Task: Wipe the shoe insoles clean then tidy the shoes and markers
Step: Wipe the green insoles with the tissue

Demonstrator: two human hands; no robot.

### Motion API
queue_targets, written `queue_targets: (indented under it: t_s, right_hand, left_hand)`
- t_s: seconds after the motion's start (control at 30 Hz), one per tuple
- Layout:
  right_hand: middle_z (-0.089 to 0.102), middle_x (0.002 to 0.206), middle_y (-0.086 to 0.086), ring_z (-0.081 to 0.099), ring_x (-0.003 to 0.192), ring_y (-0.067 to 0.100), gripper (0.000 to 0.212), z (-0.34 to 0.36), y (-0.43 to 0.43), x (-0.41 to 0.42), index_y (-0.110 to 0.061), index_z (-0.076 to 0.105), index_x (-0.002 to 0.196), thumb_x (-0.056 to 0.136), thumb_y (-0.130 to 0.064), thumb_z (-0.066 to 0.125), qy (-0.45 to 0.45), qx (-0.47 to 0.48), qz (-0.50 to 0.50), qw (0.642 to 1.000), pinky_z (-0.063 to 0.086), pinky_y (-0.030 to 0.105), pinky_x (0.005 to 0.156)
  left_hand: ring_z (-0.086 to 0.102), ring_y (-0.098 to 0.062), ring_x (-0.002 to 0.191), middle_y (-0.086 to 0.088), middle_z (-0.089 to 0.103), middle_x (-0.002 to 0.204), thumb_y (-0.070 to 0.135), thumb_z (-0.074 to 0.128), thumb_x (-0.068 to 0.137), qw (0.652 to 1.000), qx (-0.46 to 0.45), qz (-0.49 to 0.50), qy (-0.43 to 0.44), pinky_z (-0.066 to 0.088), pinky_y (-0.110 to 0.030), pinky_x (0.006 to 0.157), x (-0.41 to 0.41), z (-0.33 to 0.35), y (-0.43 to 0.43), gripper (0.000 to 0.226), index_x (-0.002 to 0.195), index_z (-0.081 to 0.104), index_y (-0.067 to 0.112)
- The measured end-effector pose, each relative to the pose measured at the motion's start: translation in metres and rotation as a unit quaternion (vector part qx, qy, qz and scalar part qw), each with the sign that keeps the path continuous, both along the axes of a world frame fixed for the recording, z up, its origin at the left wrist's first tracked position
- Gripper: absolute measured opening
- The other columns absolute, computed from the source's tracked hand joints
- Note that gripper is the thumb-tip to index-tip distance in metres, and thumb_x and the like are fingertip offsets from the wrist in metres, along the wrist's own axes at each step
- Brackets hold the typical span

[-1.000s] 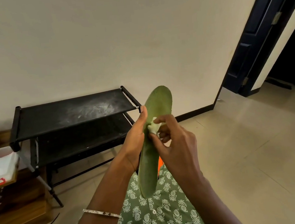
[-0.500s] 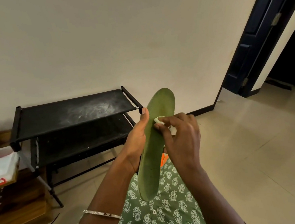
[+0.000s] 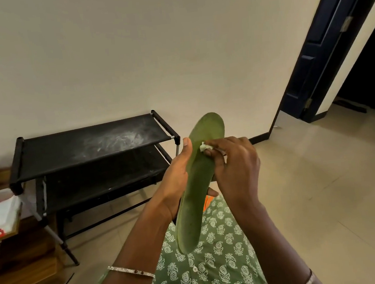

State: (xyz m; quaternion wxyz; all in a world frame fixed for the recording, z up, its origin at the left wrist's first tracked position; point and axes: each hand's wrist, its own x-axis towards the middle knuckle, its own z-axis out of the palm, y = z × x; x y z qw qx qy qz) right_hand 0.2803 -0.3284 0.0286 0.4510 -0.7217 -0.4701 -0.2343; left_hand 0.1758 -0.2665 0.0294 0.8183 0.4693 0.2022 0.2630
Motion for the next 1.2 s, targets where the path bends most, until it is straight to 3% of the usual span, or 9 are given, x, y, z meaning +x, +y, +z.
queue_targets:
  t_s: [0.1, 0.23, 0.37, 0.57, 0.73, 0.83, 0.97, 1.13, 1.2]
  right_hand:
    - [0.074, 0.088, -0.003, 0.06, 0.082, 0.018, 0.019, -0.002, -0.002, -0.009, -0.015, 0.078, 0.094, 0.08, -0.003, 0.075, -0.004, -0.003, 0.007, 1.0, 0.045, 0.026, 0.072]
    - [0.075, 0.09, -0.003, 0.061, 0.082, 0.015, 0.024, -0.017, -0.015, -0.03, -0.015, 0.077, 0.094, 0.079, 0.003, 0.072, -0.028, -0.014, 0.047, 0.998, 0.047, 0.028, 0.073]
    - [0.075, 0.09, -0.006, 0.06, 0.084, 0.016, 0.026, -0.018, -0.018, -0.027, -0.018, 0.077, 0.095, 0.079, -0.004, 0.061, -0.045, -0.028, 0.049, 0.997, 0.043, 0.029, 0.074]
    - [0.075, 0.086, -0.004, 0.053, 0.084, 0.019, 0.023, 0.001, 0.002, 0.003, -0.015, 0.076, 0.092, 0.08, 0.0, 0.064, -0.027, 0.015, 0.011, 0.999, 0.05, 0.037, 0.069]
    - [0.073, 0.087, -0.004, 0.054, 0.084, 0.021, 0.032, -0.008, -0.006, -0.018, -0.015, 0.073, 0.091, 0.081, -0.006, 0.043, -0.054, -0.023, 0.05, 0.997, 0.046, 0.038, 0.073]
    - [0.073, 0.089, -0.007, 0.054, 0.087, 0.019, 0.037, -0.017, -0.017, -0.031, -0.019, 0.072, 0.092, 0.081, -0.015, 0.037, -0.059, -0.046, 0.069, 0.995, 0.04, 0.034, 0.077]
    - [0.073, 0.09, -0.01, 0.055, 0.088, 0.021, 0.033, -0.014, -0.018, -0.023, -0.021, 0.072, 0.093, 0.08, -0.019, 0.042, -0.092, -0.049, 0.05, 0.993, 0.039, 0.037, 0.078]
    - [0.074, 0.089, -0.007, 0.054, 0.088, 0.027, 0.031, -0.004, -0.003, 0.0, -0.019, 0.071, 0.092, 0.079, -0.015, 0.043, -0.079, -0.032, 0.013, 0.996, 0.043, 0.042, 0.078]
    - [0.075, 0.092, -0.003, 0.055, 0.087, 0.028, 0.032, -0.009, -0.003, -0.003, -0.015, 0.074, 0.093, 0.079, -0.012, 0.044, -0.088, -0.017, 0.025, 0.996, 0.046, 0.043, 0.075]
  left_hand:
    - [0.074, -0.023, 0.088, -0.01, 0.076, 0.104, 0.057, 0.031, 0.101, 1.0, -0.001, 0.016, -0.003, 0.06, -0.045, 0.07, -0.002, 0.002, 0.0, 0.058, 0.12, 0.065, 0.014]
    - [0.075, -0.019, 0.086, -0.011, 0.077, 0.098, 0.055, 0.037, 0.101, 1.0, -0.013, 0.02, -0.009, 0.062, -0.027, 0.073, -0.007, -0.001, 0.003, 0.059, 0.114, 0.069, 0.007]
    - [0.074, -0.021, 0.093, -0.014, 0.075, 0.109, 0.057, 0.036, 0.1, 1.0, -0.022, 0.018, 0.002, 0.061, -0.029, 0.079, -0.006, 0.001, 0.003, 0.063, 0.121, 0.067, 0.007]
    - [0.073, -0.031, 0.09, -0.016, 0.072, 0.111, 0.061, 0.032, 0.098, 1.0, 0.01, 0.026, 0.003, 0.06, -0.049, 0.064, 0.001, -0.004, 0.005, 0.063, 0.123, 0.066, 0.014]
    - [0.067, -0.03, 0.111, -0.017, 0.07, 0.119, 0.061, 0.041, 0.097, 0.999, -0.026, 0.043, -0.005, 0.049, -0.049, 0.102, -0.004, -0.006, 0.009, 0.066, 0.128, 0.064, 0.008]
    - [0.066, -0.029, 0.116, -0.014, 0.071, 0.121, 0.065, 0.043, 0.095, 0.997, -0.005, 0.067, 0.026, 0.045, -0.047, 0.108, -0.007, -0.009, 0.015, 0.067, 0.126, 0.067, 0.01]
    - [0.068, -0.03, 0.113, -0.013, 0.071, 0.12, 0.064, 0.038, 0.097, 0.998, 0.002, 0.055, 0.027, 0.052, -0.047, 0.1, -0.008, -0.006, 0.012, 0.067, 0.128, 0.065, 0.01]
    - [0.072, -0.032, 0.081, -0.015, 0.073, 0.103, 0.06, 0.031, 0.1, 1.0, 0.013, 0.019, 0.012, 0.06, -0.044, 0.059, -0.004, -0.003, 0.008, 0.067, 0.128, 0.063, 0.009]
    - [0.072, -0.032, 0.083, -0.016, 0.073, 0.102, 0.061, 0.032, 0.099, 1.0, 0.014, 0.022, 0.011, 0.059, -0.046, 0.063, -0.005, -0.003, 0.009, 0.069, 0.127, 0.063, 0.006]
